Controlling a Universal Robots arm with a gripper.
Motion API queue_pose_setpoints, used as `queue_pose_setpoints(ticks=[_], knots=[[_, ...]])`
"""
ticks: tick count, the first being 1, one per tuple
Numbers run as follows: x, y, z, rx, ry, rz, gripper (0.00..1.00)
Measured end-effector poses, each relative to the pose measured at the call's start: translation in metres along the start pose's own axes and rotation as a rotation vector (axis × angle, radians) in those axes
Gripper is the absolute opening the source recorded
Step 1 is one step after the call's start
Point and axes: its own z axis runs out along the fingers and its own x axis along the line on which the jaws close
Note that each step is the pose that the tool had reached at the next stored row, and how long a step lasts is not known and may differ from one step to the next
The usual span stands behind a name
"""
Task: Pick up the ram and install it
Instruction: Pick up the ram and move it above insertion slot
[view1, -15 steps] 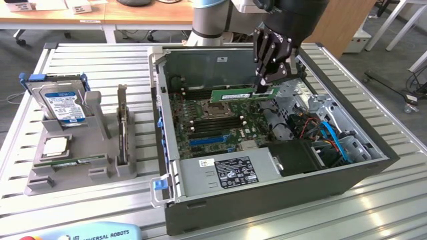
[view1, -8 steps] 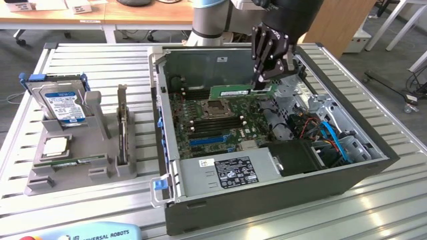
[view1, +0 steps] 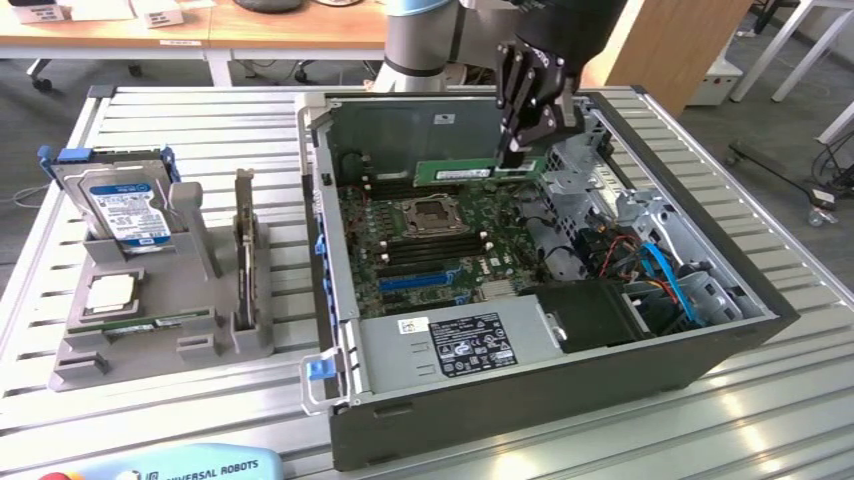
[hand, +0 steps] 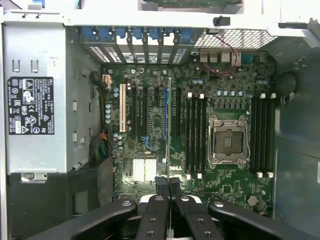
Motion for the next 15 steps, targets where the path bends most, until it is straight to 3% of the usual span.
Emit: queue_pose_setpoints(ticks=[15], knots=[[-0.037,0.0005,0.0029,0.006,-0.0003,0.005,0.11]])
